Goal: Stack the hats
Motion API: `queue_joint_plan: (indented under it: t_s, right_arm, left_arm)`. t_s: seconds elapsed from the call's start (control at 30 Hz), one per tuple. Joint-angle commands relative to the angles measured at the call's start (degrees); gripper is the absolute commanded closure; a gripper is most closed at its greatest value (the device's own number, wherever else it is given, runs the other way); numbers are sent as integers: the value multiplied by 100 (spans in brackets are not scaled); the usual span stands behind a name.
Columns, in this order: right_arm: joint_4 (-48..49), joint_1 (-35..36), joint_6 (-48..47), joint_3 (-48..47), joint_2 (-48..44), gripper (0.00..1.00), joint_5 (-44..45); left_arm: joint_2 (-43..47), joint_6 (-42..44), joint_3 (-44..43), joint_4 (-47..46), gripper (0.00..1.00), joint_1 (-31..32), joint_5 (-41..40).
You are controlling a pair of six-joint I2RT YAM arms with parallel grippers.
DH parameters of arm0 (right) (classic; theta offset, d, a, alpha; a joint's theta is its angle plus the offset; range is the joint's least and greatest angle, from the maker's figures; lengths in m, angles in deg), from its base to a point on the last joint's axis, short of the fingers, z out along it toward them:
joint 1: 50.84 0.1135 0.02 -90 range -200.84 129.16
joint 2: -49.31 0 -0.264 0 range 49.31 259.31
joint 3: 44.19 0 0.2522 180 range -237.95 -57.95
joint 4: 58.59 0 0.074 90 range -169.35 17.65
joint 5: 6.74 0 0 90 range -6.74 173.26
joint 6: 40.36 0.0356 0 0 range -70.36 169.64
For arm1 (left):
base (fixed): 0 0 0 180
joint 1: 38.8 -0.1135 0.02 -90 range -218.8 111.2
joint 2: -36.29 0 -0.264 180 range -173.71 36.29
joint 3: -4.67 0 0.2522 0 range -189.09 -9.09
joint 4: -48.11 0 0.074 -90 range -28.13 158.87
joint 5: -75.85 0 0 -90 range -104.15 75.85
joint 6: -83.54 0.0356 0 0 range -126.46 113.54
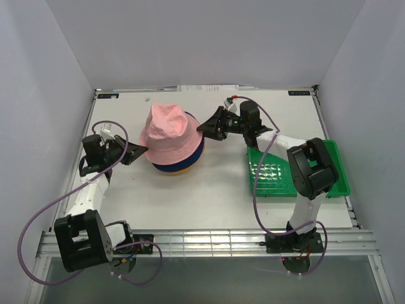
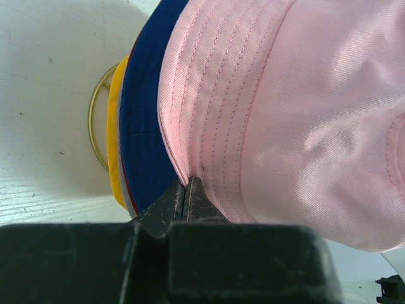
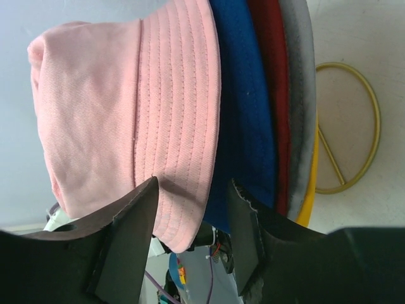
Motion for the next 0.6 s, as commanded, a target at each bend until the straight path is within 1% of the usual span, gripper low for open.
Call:
queue_joint_plan:
  t_s: [0.0, 0.27, 0.43, 0.5, 0.57]
  right_arm:
    - [534, -7, 154, 41, 24, 47, -111]
    - [745, 11, 286, 103, 15, 56, -111]
    - [859, 20, 356, 138, 33, 60, -137]
    - [886, 28, 382, 147, 59, 63, -146]
    - [930, 29, 382, 173, 59, 71, -137]
  left_arm:
    - [-11, 125, 123, -8, 100, -52, -196]
    - [-3, 116, 149, -25, 100, -44, -205]
    - [-20, 116, 158, -34, 100, -44, -196]
    - [-11, 116, 158, -43, 100, -44, -205]
    - [-20, 125, 184, -52, 100, -44, -205]
